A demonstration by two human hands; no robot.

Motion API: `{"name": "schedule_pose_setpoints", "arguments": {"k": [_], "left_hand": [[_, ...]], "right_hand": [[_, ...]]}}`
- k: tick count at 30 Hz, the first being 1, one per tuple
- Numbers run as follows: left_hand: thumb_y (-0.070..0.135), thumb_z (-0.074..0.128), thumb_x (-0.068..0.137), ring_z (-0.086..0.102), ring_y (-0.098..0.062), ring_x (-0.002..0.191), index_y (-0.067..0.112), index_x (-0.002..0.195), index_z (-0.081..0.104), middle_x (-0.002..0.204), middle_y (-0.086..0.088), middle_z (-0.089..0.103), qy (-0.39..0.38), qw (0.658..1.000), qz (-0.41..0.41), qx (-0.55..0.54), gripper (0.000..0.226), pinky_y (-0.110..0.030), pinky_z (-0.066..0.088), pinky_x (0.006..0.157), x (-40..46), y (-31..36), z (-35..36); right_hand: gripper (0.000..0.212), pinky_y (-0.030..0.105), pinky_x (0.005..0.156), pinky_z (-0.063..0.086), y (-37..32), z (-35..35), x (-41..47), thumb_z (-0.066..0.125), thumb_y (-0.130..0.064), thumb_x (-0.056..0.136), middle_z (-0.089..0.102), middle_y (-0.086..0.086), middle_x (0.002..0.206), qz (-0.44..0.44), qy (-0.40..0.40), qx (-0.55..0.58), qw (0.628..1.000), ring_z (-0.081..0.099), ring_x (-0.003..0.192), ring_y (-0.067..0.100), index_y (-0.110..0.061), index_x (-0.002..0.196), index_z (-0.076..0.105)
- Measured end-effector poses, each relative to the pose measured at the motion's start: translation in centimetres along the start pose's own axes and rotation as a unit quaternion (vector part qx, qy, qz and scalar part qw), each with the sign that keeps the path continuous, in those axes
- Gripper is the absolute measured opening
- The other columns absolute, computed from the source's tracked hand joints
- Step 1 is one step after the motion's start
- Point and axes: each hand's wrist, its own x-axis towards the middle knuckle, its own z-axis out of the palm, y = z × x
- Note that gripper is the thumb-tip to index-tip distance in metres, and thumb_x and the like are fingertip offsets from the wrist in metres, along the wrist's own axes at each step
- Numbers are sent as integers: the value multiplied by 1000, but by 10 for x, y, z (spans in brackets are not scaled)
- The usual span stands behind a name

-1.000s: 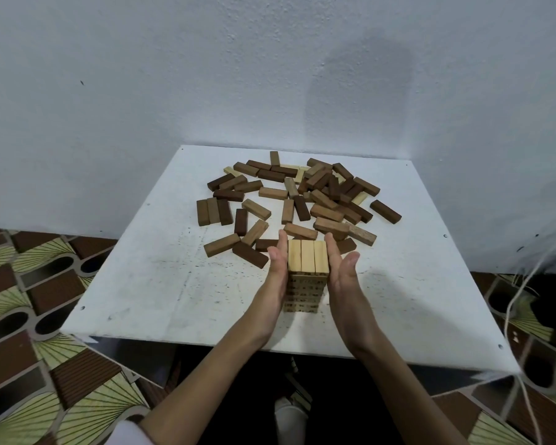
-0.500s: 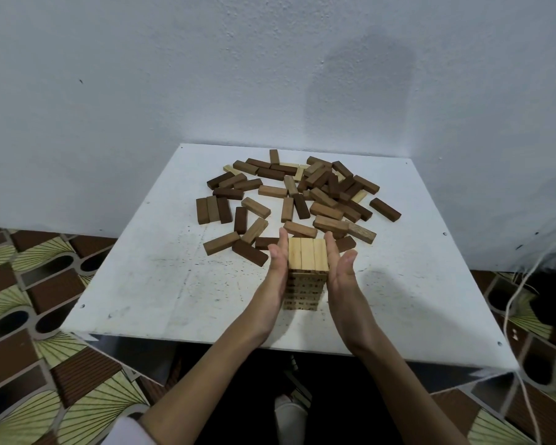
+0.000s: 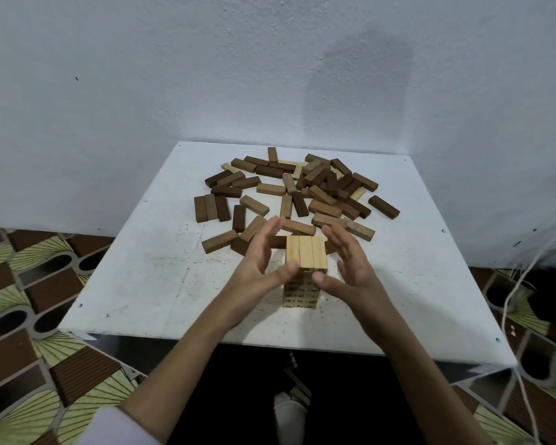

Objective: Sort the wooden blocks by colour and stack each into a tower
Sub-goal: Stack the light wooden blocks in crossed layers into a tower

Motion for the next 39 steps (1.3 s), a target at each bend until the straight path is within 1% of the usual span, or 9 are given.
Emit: {"name": "schedule_pose_setpoints", "arguments": {"k": [3,5,8,11,15,18,27,32,39], "left_hand": [[52,78,61,33,1,134,37,145,22,143,21,40,-7,1000,-2,23,102,-39,27,115,8,-3,-11],[48,79,61,39,-3,131,38,144,21,137,19,46,-15,999,8,48,102,-43,32,112,12,-4,-14],[48,80,59,43,-7,129,37,145,21,134,12,51,-27,998,10,58,104,-45,34,110,16,-4,-18],[41,83,62,44,-2,126,36,145,21,129,16,53,-30,997,9,66,103,-41,36,109,18,-2,-18],[37,78,62,47,3,121,37,143,22,122,20,54,-29,997,9,69,98,-27,39,103,19,-2,-17],[32,78,65,48,6,118,42,138,23,119,19,55,-26,997,15,69,93,-18,39,97,20,-3,-16],[31,82,66,48,-3,122,36,144,23,122,15,55,-19,997,18,72,98,-38,38,107,19,-3,-16],[44,78,61,47,-4,124,38,144,23,127,14,54,-14,996,16,83,99,-45,37,108,19,-3,-15],[51,77,59,44,-13,128,39,144,23,130,9,52,-14,997,14,74,102,-52,36,106,20,-2,-15]], "right_hand": [[94,12,94,23,1,-10,5,69,-42,65,32,-12,149,-27,-7,-86,996,29,133,4,-33,145,21],[93,4,88,23,-2,-13,9,68,-41,65,33,-13,147,-40,-14,-108,993,30,131,4,-32,145,22],[89,-1,83,27,-7,-14,11,68,-37,66,36,-28,133,-49,-21,-111,992,33,123,-3,-31,145,25],[84,-4,83,31,-6,-14,13,72,-29,73,36,-41,121,-54,-28,-103,993,36,120,-8,-30,144,27],[80,-4,82,35,-5,-14,15,72,-12,80,41,-29,126,-54,-32,-99,993,37,124,0,-27,144,28],[79,-5,78,35,-5,-13,15,70,-10,81,39,-26,126,-53,-32,-105,993,35,125,4,-28,144,27],[77,-8,77,33,-5,-13,16,69,-11,82,34,-34,121,-58,-29,-118,991,32,123,2,-28,144,27],[78,0,84,32,-6,-14,16,70,-12,81,35,-12,143,-54,-37,-121,990,29,132,8,-30,144,27],[75,3,84,38,-7,-15,16,69,-9,82,37,-17,133,-60,-43,-112,991,33,129,7,-30,141,29]]}}
